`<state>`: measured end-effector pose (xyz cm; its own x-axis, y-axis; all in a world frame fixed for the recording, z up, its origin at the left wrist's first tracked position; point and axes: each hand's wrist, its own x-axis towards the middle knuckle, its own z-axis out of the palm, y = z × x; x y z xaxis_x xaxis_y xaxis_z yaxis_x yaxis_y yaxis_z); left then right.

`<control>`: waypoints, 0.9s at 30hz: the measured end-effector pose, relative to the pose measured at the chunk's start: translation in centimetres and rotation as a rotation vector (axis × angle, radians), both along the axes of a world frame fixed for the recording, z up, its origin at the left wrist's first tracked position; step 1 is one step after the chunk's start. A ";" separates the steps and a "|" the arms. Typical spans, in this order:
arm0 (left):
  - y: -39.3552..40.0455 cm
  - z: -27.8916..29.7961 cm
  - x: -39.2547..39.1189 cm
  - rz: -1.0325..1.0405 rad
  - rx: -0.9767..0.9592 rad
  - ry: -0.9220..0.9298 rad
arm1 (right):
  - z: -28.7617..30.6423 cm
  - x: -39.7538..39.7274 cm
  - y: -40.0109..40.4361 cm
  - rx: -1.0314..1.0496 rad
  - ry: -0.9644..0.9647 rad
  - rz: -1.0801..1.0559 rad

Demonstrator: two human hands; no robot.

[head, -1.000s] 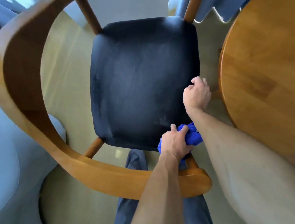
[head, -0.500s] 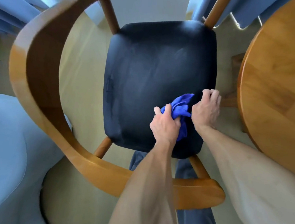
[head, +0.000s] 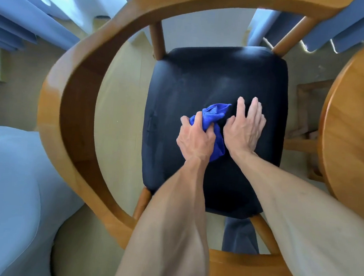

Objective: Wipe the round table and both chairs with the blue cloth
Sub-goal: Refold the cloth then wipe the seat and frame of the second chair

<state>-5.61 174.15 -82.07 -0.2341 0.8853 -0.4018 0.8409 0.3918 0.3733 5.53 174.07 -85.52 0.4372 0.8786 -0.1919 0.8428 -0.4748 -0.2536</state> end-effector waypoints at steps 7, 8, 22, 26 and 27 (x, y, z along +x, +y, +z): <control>12.9 0.2 -4.0 0.414 0.091 -0.026 | -0.4 -0.8 1.0 -0.036 -0.033 -0.069; 14.9 0.2 -4.8 0.463 0.106 -0.038 | -0.5 -1.0 1.2 -0.037 -0.026 -0.090; 14.7 -1.1 -8.7 -0.066 0.040 0.133 | -0.7 -3.2 2.4 -0.020 -0.062 -0.218; 15.8 -1.0 -9.5 0.014 0.013 0.085 | -0.7 -3.1 2.1 -0.046 -0.078 -0.180; 15.8 -0.9 -9.5 0.041 0.010 0.070 | -0.6 -3.2 2.0 -0.054 -0.084 -0.170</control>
<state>-15.07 189.97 -82.97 -0.2975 0.8784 -0.3741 0.8486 0.4228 0.3179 2.30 176.06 -86.13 0.5951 0.7800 -0.1936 0.7664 -0.6233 -0.1557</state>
